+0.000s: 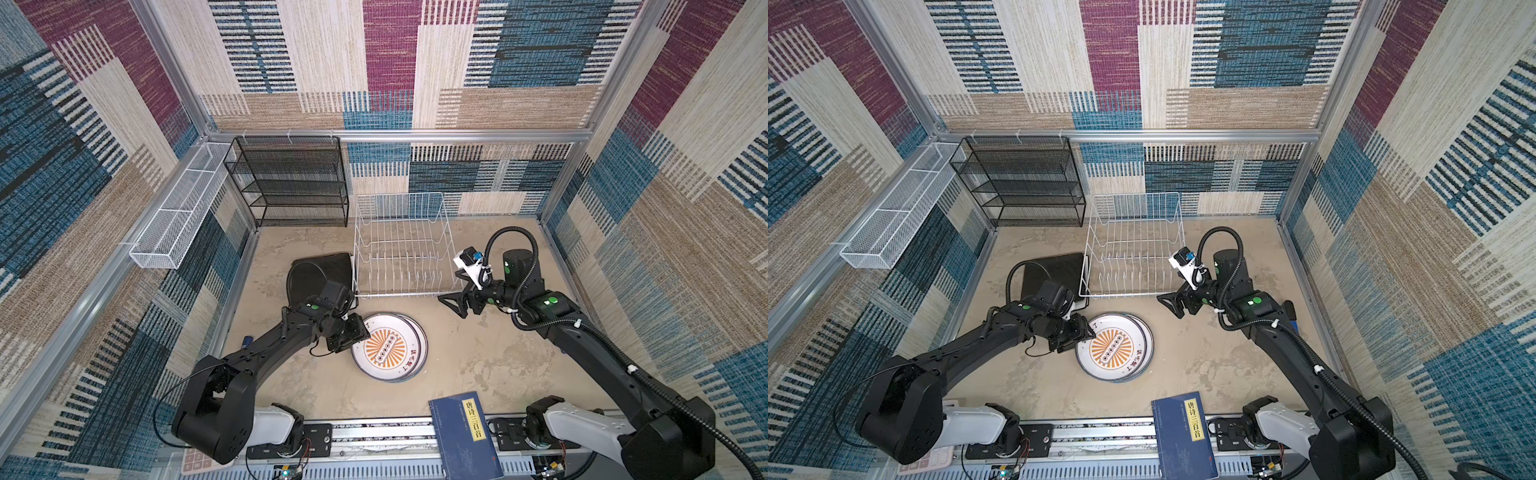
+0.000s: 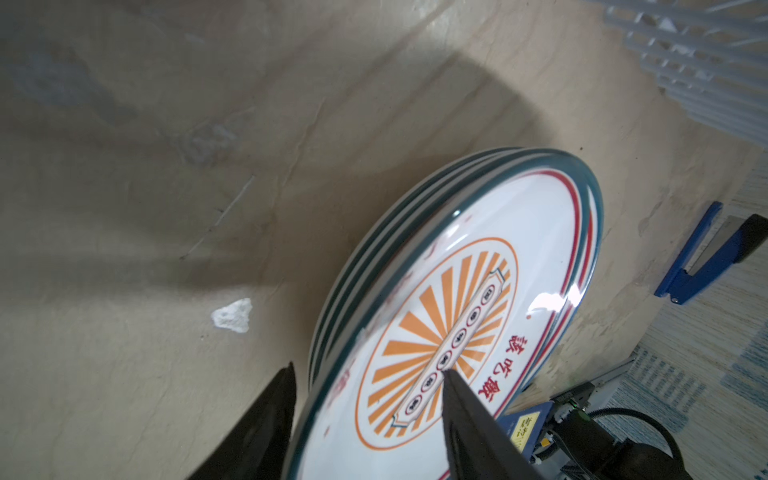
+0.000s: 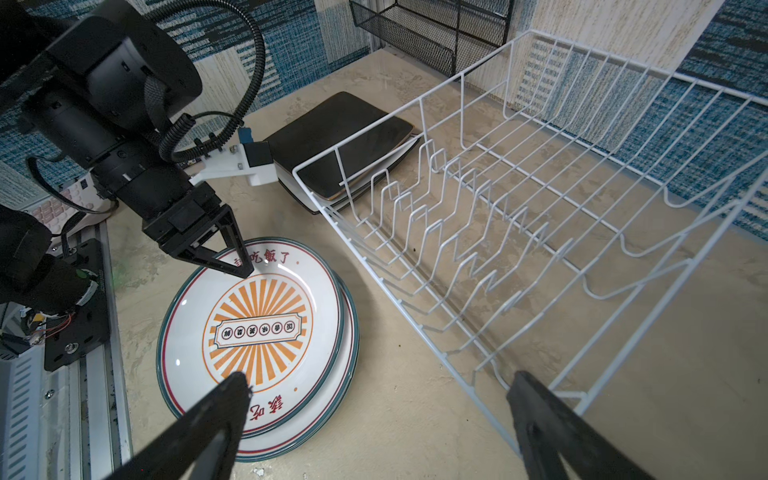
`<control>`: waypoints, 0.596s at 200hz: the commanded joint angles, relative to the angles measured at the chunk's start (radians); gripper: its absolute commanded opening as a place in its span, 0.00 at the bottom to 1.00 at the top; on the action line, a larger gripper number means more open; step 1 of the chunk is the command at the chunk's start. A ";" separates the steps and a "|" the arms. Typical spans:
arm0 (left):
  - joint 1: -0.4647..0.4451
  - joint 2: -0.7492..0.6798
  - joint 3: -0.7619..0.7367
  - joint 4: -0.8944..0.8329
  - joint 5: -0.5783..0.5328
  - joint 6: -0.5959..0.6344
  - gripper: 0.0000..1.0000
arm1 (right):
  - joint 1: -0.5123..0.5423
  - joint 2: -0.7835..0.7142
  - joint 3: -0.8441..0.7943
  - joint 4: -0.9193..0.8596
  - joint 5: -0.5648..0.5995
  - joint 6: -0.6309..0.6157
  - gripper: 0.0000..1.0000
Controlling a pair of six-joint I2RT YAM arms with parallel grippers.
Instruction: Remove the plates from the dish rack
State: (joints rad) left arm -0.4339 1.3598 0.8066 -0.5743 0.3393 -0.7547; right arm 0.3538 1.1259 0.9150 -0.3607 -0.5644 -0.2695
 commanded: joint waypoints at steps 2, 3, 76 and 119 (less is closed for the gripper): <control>-0.016 0.015 0.034 -0.017 -0.021 0.035 0.59 | 0.003 -0.003 -0.005 0.026 0.019 0.000 0.99; -0.017 0.016 0.035 -0.019 -0.022 0.035 0.59 | 0.002 -0.003 -0.005 0.026 0.019 0.000 0.99; -0.046 0.078 0.099 -0.108 -0.080 0.058 0.60 | 0.003 0.002 -0.002 0.023 0.032 0.003 0.99; -0.046 0.053 0.144 -0.174 -0.158 0.080 0.61 | 0.002 0.009 -0.001 0.031 0.033 0.007 0.99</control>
State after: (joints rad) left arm -0.4801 1.4307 0.9226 -0.6834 0.2573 -0.7277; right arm 0.3550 1.1305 0.9115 -0.3565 -0.5396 -0.2695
